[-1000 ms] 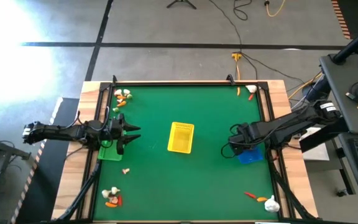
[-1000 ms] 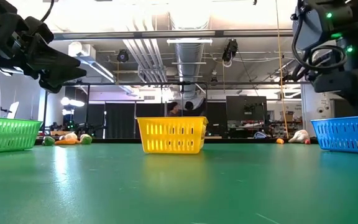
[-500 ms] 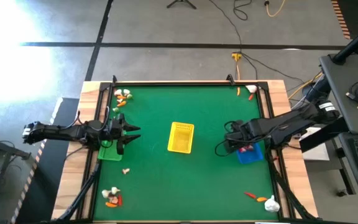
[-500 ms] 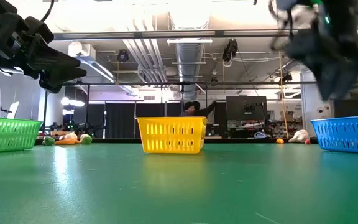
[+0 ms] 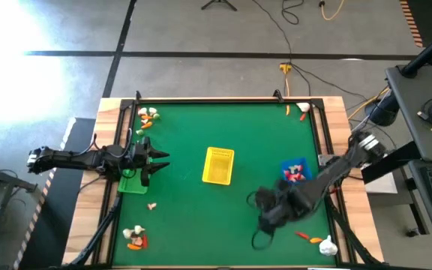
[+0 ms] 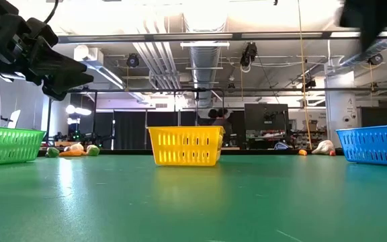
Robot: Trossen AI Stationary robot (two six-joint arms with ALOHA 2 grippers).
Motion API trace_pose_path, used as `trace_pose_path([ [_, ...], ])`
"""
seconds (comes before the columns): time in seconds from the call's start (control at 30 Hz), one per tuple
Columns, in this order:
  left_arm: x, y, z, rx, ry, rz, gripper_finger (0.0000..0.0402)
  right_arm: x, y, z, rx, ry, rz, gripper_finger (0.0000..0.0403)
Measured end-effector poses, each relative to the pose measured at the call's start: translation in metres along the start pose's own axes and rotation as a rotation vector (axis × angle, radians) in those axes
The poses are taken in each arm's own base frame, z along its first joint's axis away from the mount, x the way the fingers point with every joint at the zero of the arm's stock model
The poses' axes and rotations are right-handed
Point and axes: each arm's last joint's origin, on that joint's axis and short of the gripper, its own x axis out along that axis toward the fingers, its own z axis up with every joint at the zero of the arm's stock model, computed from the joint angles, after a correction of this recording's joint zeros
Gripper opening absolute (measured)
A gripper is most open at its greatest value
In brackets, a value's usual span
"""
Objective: Sort produce into baskets
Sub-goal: Put the red chili pepper into the yellow bin
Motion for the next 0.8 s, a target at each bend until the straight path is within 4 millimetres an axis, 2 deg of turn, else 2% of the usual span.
trace_pose_path([
  [0.17,0.0,0.0,0.0,0.0,0.0,0.0,0.0158,0.021,0.029,-0.035,0.016,0.309,-0.01,0.0123],
  [0.3,0.0,0.0,0.0,0.0,0.0,0.0,0.0158,0.04,0.046,-0.062,0.055,0.456,-0.051,0.0129],
  [0.4,0.0,0.0,0.0,0.0,0.0,0.0,0.0158,0.053,0.052,-0.074,0.054,0.549,-0.079,0.0145],
  [0.6,0.0,0.0,0.0,0.0,0.0,0.0,0.0158,0.074,0.044,-0.085,0.006,0.682,-0.142,0.0179],
  [0.8,0.0,0.0,0.0,0.0,0.0,0.0,0.0158,0.085,0.028,-0.089,0.003,0.753,-0.157,0.018],
])
